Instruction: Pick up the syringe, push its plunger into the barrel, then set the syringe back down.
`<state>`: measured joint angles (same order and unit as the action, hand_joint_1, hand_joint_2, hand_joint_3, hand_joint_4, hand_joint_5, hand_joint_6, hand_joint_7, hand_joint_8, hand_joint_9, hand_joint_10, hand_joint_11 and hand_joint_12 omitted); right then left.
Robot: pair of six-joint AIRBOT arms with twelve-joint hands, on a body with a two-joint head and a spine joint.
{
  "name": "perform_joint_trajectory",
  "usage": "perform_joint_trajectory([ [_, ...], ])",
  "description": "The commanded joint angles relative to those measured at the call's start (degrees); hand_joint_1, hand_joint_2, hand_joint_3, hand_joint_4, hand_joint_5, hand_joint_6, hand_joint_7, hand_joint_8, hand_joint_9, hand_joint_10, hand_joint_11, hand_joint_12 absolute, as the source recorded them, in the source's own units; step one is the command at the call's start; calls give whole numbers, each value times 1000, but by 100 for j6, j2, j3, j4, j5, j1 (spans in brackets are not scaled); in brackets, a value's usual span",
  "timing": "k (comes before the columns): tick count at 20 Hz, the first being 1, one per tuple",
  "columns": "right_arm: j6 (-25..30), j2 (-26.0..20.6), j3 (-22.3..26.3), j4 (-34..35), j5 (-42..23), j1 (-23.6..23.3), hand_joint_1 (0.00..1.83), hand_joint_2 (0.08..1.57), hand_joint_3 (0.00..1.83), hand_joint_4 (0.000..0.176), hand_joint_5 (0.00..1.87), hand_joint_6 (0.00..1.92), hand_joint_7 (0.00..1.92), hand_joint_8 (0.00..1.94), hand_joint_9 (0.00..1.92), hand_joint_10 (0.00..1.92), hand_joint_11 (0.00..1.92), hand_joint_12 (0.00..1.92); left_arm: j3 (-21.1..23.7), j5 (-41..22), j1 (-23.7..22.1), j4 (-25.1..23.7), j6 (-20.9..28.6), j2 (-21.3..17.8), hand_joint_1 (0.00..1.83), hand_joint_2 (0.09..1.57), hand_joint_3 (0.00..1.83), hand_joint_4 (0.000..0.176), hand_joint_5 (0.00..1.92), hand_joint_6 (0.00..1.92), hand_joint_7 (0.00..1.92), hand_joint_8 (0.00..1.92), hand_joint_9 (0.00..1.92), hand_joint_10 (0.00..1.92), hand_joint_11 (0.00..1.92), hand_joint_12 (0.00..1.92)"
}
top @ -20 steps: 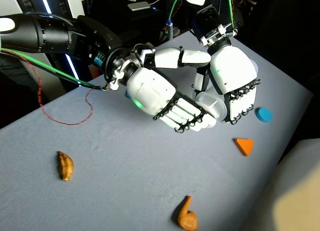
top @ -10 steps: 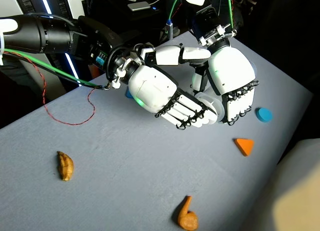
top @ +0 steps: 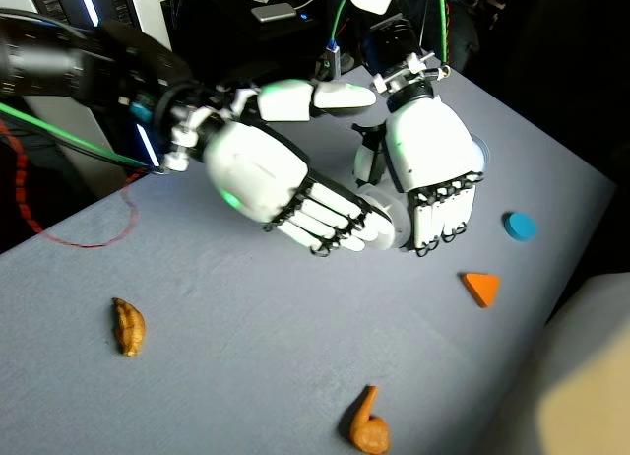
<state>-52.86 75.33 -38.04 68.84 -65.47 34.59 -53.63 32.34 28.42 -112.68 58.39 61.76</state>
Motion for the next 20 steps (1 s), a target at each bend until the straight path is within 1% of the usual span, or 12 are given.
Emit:
perform_joint_trajectory([
  [1, 3, -85, 26, -466, -384, -22, 104, 908, 0, 55, 167, 4, 237, 2, 173, 1, 0, 785, 20, 440, -5, -392, -38, 34, 1368, 1147, 0, 0, 859, 979, 963, 1063, 814, 1387, 752, 1219],
  [3, -20, -276, 93, -471, -377, -19, 109, 907, 0, 54, 169, 4, 239, 3, 173, 1, 0, 784, 40, 513, 45, -392, -38, 110, 1368, 1148, 0, 0, 850, 983, 965, 1062, 815, 1386, 755, 1221],
  [5, -100, -441, 144, -627, -370, 70, 157, 897, 0, 50, 195, 8, 264, 6, 186, 4, 0, 805, 38, 561, 116, -391, -38, 209, 1369, 1146, 0, 0, 867, 968, 962, 1063, 815, 1384, 754, 1214],
  [8, -621, -650, 169, -841, -320, 285, 147, 903, 0, 50, 177, 0, 268, 5, 190, 4, 0, 813, 64, 618, 196, -391, -38, 318, 1369, 1144, 0, 0, 877, 962, 960, 1064, 814, 1383, 759, 1211],
  [13, -1287, -930, 169, -850, -266, 316, 99, 916, 3, 50, 169, 0, 253, 0, 192, 1, 0, 850, 24, 720, 365, -340, -39, 512, 1369, 1145, 0, 0, 870, 965, 963, 1062, 815, 1383, 758, 1212],
  [15, -1729, -987, 173, -851, -444, 327, 98, 919, 4, 50, 168, 0, 250, 0, 189, 0, 0, 836, -44, 729, 431, -261, -41, 618, 1370, 1139, 0, 0, 897, 938, 981, 1042, 808, 1377, 753, 1218],
  [18, -2661, -1042, 230, -852, -914, 381, 98, 920, 2, 50, 169, 0, 239, 0, 183, 0, 0, 803, -197, 720, 528, -201, -41, 822, 1370, 1140, 1, 0, 891, 946, 960, 1052, 822, 1377, 737, 1223],
  [20, -2954, -1178, 305, -851, -770, 409, 99, 920, 2, 50, 166, 0, 239, 0, 171, 0, 0, 798, -242, 720, 579, -201, -41, 897, 1369, 1141, 0, 0, 888, 952, 959, 1056, 823, 1373, 747, 1228],
])
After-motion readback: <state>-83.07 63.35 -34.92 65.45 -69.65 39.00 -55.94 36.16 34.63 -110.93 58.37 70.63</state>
